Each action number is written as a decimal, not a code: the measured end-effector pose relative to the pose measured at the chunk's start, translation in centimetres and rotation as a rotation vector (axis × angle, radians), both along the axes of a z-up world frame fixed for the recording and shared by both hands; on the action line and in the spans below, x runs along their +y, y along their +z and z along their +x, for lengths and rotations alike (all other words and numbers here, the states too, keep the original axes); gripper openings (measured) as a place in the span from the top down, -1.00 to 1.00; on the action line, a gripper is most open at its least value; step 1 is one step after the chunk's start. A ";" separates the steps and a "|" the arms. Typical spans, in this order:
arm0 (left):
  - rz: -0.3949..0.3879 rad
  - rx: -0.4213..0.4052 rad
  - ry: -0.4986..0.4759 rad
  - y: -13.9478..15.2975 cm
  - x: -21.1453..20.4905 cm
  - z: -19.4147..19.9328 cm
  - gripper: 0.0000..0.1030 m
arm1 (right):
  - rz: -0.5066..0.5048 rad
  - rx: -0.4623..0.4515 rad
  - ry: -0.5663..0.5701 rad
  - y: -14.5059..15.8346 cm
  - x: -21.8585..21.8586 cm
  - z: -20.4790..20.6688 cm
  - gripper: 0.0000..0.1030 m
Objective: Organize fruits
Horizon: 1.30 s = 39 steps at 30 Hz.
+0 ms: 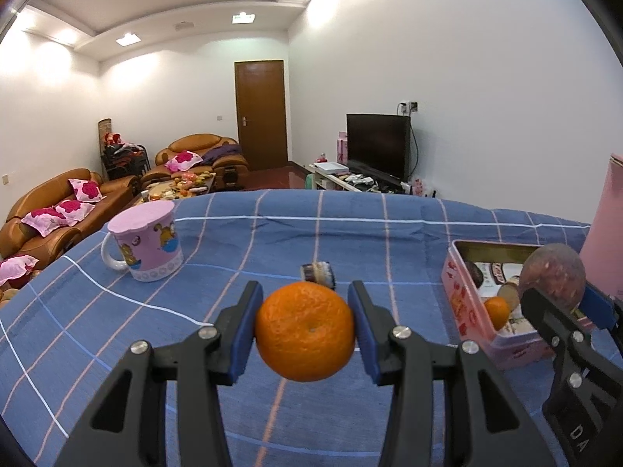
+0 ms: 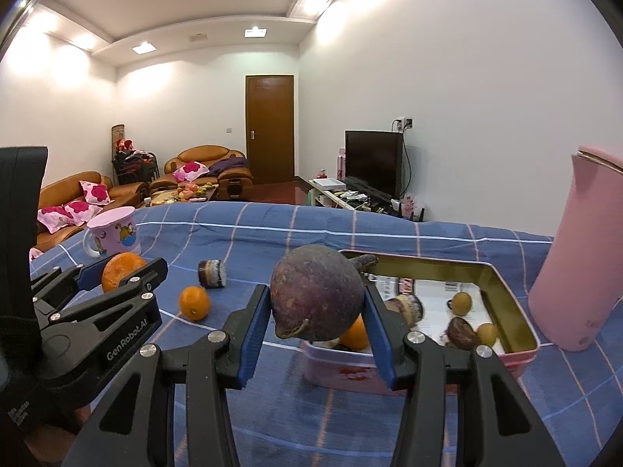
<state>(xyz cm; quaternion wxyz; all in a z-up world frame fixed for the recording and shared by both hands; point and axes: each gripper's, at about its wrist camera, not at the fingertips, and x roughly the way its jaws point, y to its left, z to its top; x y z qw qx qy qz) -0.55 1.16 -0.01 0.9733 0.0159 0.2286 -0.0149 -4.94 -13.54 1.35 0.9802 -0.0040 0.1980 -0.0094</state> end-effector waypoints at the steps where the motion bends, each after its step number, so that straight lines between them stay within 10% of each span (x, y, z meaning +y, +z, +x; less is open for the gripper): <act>1: 0.001 0.000 -0.003 0.0 -0.2 -0.1 0.08 | -0.001 -0.001 -0.003 0.0 -0.2 -0.1 0.03; 39: 0.009 0.033 -0.194 0.1 -12.6 -1.2 0.08 | -0.045 -0.006 -0.178 0.4 -11.8 -2.0 0.03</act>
